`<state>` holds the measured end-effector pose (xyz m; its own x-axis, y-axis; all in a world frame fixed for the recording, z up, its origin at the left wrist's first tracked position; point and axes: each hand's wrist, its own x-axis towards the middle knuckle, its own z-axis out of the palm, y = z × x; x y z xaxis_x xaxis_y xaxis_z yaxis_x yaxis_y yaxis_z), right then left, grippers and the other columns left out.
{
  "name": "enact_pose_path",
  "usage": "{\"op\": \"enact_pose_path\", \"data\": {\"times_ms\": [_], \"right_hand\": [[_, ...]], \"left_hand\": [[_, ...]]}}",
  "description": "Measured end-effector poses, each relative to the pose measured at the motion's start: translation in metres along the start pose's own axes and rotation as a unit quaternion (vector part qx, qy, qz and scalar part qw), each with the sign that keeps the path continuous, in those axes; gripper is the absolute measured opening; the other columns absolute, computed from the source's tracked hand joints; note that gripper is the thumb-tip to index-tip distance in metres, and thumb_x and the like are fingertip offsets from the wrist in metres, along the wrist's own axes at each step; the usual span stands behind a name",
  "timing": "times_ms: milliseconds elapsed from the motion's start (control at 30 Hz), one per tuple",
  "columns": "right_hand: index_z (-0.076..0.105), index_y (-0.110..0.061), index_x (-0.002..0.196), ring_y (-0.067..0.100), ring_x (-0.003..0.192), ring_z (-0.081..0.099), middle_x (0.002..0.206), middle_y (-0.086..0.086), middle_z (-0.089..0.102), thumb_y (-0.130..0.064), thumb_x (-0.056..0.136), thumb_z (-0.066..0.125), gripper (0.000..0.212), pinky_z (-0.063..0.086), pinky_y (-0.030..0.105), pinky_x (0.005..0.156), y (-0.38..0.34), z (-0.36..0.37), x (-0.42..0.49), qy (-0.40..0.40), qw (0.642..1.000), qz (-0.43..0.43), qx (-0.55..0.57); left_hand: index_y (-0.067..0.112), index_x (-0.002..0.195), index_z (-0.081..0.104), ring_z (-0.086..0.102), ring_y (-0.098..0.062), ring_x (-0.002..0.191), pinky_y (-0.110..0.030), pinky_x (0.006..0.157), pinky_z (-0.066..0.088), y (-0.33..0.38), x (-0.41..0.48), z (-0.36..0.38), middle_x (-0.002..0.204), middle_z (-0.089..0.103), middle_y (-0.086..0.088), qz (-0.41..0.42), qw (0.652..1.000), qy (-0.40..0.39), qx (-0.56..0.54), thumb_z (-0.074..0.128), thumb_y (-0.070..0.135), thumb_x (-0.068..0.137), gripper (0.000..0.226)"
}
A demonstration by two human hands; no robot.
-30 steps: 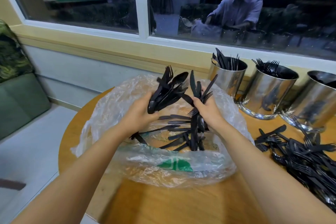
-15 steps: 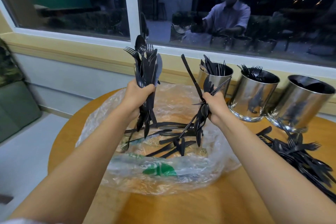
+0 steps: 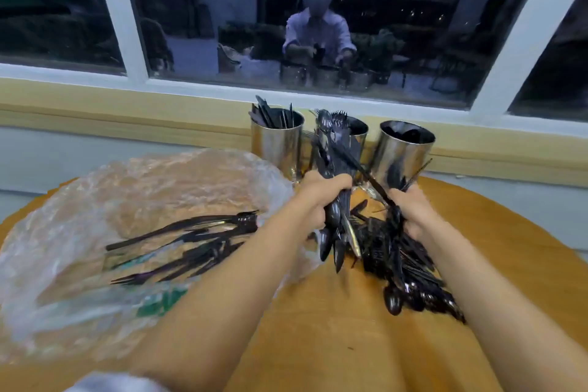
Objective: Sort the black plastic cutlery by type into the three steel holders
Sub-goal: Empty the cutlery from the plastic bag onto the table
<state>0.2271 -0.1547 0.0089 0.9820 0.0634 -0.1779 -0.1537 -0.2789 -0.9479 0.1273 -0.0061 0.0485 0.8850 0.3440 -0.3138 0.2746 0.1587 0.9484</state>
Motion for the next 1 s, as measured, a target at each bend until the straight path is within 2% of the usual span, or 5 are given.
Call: {"op": "enact_pose_path", "data": {"times_ms": [300,467,633,867,1000], "right_hand": [[0.038,-0.005,0.140,0.030,0.121,0.050,0.134,0.010,0.052,-0.007,0.099,0.044,0.042,0.041,0.038,0.102,0.072,-0.045,0.009,0.013,0.990,-0.028,-0.137],[0.035,-0.004,0.141,0.028,0.125,0.049,0.133,0.009,0.053,-0.017,0.097,0.057,0.051,0.041,0.032,0.097,0.078,-0.039,0.009,0.004,0.981,-0.075,-0.176],[0.026,-0.006,0.150,0.035,0.141,0.020,0.151,0.015,0.032,-0.036,0.097,0.054,0.067,0.023,0.043,0.113,0.081,-0.039,0.012,0.006,0.952,-0.080,-0.296],[0.030,-0.006,0.149,0.030,0.139,0.024,0.151,0.012,0.033,-0.039,0.098,0.051,0.064,0.024,0.037,0.112,0.074,-0.046,0.008,0.010,0.937,-0.126,-0.327],[0.042,-0.008,0.144,0.028,0.137,0.027,0.147,0.011,0.037,-0.020,0.099,0.052,0.048,0.023,0.033,0.112,0.058,-0.053,-0.005,0.019,0.935,-0.183,-0.303]], "left_hand": [[0.015,0.075,0.032,0.040,-0.017,0.079,-0.031,0.077,0.035,-0.075,0.037,0.078,0.083,0.038,-0.002,-0.074,0.987,0.029,0.140,0.069,0.015,0.090,0.040],[0.001,0.144,0.033,0.043,-0.032,0.132,-0.044,0.105,0.044,-0.085,0.051,0.092,0.147,0.039,-0.017,-0.048,0.965,0.069,0.248,0.086,0.054,0.063,0.110],[0.002,0.155,0.003,0.012,-0.034,0.147,-0.043,0.115,0.025,-0.079,0.044,0.096,0.159,0.013,-0.014,-0.042,0.935,0.087,0.341,0.075,0.063,0.072,0.126],[0.003,0.146,0.032,0.030,-0.032,0.140,-0.043,0.111,0.037,-0.076,0.053,0.091,0.150,0.036,-0.012,-0.032,0.944,0.063,0.321,0.073,0.068,0.070,0.108],[0.004,0.115,0.056,0.055,-0.023,0.102,-0.031,0.078,0.043,-0.068,0.044,0.077,0.114,0.057,-0.009,-0.014,0.970,0.027,0.241,0.070,0.035,0.087,0.045]]}}
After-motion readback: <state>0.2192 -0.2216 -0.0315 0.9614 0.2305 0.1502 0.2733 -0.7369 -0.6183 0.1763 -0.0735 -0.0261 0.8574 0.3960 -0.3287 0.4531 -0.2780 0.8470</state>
